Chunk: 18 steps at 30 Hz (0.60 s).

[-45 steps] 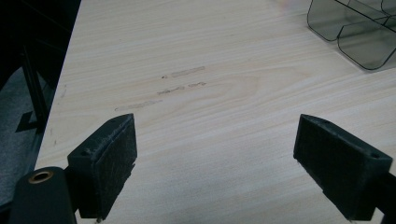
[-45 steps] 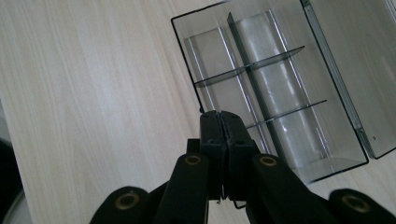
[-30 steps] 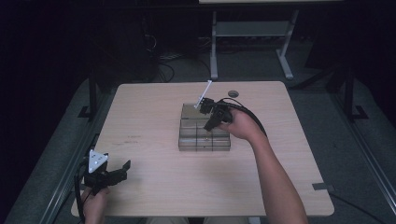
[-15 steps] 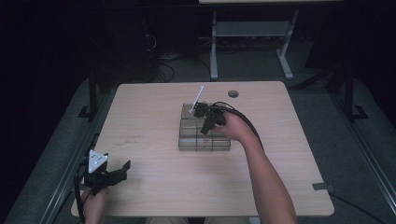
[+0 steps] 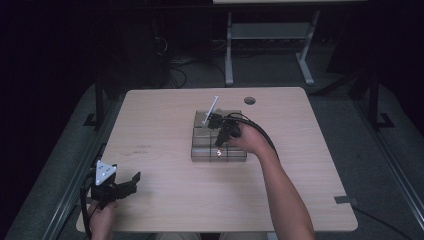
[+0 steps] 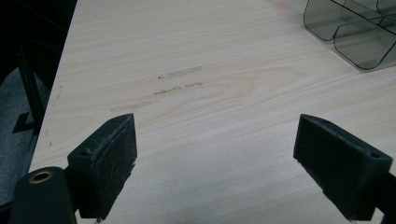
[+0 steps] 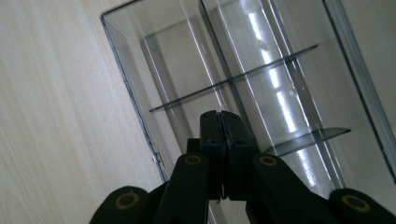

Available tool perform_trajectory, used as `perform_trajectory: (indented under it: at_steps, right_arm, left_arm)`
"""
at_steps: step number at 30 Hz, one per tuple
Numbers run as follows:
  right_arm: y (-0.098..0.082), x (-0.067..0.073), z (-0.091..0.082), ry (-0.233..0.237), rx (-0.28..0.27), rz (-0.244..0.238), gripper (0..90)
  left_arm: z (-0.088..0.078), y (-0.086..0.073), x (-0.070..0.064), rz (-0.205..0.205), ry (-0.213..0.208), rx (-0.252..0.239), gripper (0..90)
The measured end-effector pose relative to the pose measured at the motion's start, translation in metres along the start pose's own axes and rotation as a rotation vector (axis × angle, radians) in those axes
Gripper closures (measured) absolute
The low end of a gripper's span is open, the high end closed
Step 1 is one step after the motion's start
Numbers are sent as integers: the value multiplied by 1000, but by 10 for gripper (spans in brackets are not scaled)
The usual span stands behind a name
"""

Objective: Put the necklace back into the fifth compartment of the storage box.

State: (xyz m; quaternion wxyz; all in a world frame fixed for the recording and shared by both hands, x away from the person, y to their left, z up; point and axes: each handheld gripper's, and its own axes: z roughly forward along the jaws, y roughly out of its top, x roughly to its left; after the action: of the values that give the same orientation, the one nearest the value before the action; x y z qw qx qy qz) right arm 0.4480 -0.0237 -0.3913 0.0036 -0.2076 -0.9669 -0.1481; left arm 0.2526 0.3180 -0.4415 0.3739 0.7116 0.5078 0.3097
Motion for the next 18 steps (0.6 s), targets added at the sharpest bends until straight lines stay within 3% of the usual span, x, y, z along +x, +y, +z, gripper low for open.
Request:
perform_trajectory:
  at_steps: [18]
  right_arm:
    - [-1,-3,24,15,43,18,881]
  left_arm:
    - [0,0,0,-5,-2,-4,130]
